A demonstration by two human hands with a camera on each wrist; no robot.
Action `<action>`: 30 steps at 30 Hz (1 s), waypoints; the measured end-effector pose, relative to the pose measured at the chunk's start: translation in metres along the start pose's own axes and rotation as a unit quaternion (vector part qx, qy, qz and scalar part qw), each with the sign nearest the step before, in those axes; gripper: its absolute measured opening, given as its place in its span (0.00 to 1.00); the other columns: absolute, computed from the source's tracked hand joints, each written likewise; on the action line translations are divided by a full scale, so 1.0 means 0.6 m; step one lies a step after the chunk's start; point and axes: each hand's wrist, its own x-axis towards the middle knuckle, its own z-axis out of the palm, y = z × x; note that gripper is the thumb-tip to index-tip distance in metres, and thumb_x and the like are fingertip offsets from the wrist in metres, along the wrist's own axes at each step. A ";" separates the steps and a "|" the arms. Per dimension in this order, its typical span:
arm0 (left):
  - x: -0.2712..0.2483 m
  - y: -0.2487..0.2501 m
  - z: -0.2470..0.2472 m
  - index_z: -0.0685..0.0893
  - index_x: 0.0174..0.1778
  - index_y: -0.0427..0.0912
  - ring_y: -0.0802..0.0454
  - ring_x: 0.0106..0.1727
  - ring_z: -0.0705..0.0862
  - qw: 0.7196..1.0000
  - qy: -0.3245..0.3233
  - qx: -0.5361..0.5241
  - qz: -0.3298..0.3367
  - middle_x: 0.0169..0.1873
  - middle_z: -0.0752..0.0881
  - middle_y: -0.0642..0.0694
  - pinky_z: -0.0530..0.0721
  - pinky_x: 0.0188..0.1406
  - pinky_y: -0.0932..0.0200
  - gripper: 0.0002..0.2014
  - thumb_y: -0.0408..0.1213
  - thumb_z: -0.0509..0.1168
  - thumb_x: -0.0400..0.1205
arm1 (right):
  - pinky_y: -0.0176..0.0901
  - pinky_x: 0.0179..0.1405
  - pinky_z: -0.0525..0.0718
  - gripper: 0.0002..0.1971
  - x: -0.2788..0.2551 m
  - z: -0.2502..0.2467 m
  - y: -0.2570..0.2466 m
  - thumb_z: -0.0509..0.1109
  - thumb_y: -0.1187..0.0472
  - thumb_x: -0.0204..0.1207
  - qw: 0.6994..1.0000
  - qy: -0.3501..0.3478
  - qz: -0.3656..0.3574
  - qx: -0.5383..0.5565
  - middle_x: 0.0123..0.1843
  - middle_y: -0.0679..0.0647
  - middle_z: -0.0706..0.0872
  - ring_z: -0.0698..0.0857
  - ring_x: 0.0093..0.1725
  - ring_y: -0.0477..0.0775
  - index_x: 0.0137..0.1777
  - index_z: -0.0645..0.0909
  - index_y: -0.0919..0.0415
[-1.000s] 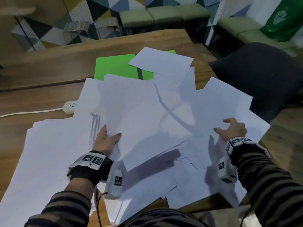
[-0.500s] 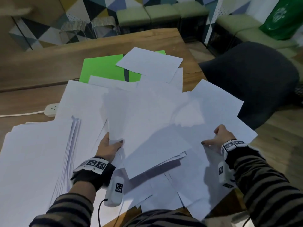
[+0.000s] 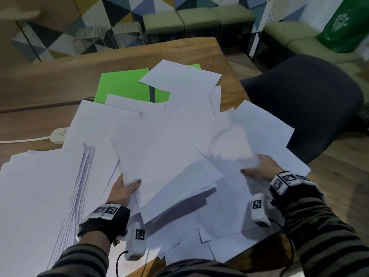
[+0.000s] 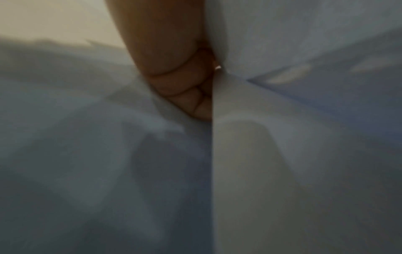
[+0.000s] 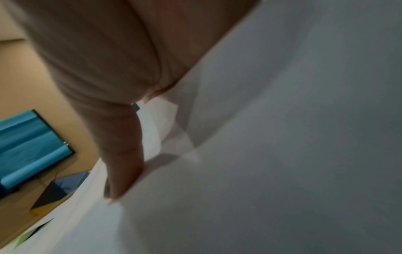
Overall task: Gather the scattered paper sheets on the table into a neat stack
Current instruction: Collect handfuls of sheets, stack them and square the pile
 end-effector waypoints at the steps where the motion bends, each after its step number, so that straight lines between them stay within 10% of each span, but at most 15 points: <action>1: 0.001 -0.001 -0.003 0.74 0.69 0.28 0.34 0.63 0.80 1.000 -0.006 -0.020 -0.005 0.61 0.82 0.30 0.75 0.69 0.39 0.20 0.23 0.64 0.80 | 0.49 0.57 0.78 0.22 0.006 -0.007 0.005 0.76 0.69 0.69 1.000 -0.004 0.006 0.003 0.56 0.61 0.84 0.81 0.56 0.59 0.63 0.78 0.68; 5: 0.004 -0.005 -0.015 0.74 0.68 0.27 0.40 0.53 0.84 0.998 -0.020 -0.050 -0.015 0.55 0.85 0.33 0.76 0.68 0.40 0.17 0.20 0.58 0.82 | 0.56 0.66 0.78 0.26 0.018 -0.011 0.018 0.78 0.67 0.66 0.998 -0.018 0.044 -0.029 0.62 0.64 0.84 0.82 0.60 0.63 0.64 0.77 0.68; 10: -0.001 -0.003 -0.009 0.80 0.49 0.39 0.58 0.30 0.89 0.998 -0.037 -0.054 -0.013 0.29 0.91 0.52 0.88 0.33 0.66 0.12 0.19 0.58 0.81 | 0.52 0.73 0.73 0.55 0.028 0.022 0.030 0.86 0.43 0.47 0.997 -0.015 0.074 0.023 0.72 0.59 0.76 0.77 0.70 0.59 0.72 0.69 0.70; 15: -0.012 0.004 -0.001 0.76 0.62 0.32 0.42 0.44 0.84 0.998 -0.020 -0.064 -0.011 0.46 0.85 0.37 0.81 0.55 0.48 0.15 0.18 0.58 0.81 | 0.37 0.52 0.84 0.13 0.026 0.045 0.005 0.77 0.70 0.67 0.993 -0.016 0.053 0.102 0.53 0.59 0.86 0.85 0.50 0.59 0.50 0.81 0.70; 17: -0.013 0.005 0.002 0.75 0.63 0.33 0.43 0.44 0.82 0.997 -0.023 -0.071 -0.014 0.47 0.83 0.39 0.81 0.52 0.49 0.16 0.18 0.58 0.81 | 0.26 0.39 0.79 0.16 0.022 0.054 -0.009 0.76 0.70 0.69 0.996 -0.009 0.011 0.089 0.51 0.55 0.83 0.83 0.50 0.57 0.57 0.80 0.68; 21: -0.012 0.006 0.002 0.74 0.62 0.32 0.43 0.42 0.81 0.997 -0.022 -0.068 -0.011 0.43 0.83 0.41 0.87 0.33 0.64 0.16 0.16 0.57 0.80 | 0.41 0.55 0.79 0.19 0.023 0.083 -0.026 0.74 0.68 0.68 0.999 0.018 -0.025 0.025 0.57 0.60 0.87 0.83 0.54 0.57 0.60 0.82 0.64; 27: -0.012 0.001 -0.008 0.75 0.60 0.32 0.43 0.40 0.81 0.999 -0.012 -0.046 -0.018 0.43 0.82 0.40 0.86 0.33 0.59 0.14 0.18 0.58 0.80 | 0.36 0.38 0.78 0.13 0.022 0.033 -0.017 0.71 0.74 0.71 0.991 0.078 -0.023 0.106 0.47 0.61 0.82 0.79 0.48 0.55 0.55 0.81 0.72; 30: -0.016 0.007 -0.012 0.77 0.58 0.34 0.43 0.38 0.81 1.000 -0.014 -0.012 -0.021 0.42 0.83 0.38 0.80 0.35 0.57 0.13 0.19 0.60 0.80 | 0.49 0.47 0.80 0.15 0.030 0.001 0.001 0.72 0.74 0.71 0.978 0.101 -0.018 0.184 0.49 0.62 0.84 0.81 0.50 0.57 0.57 0.80 0.67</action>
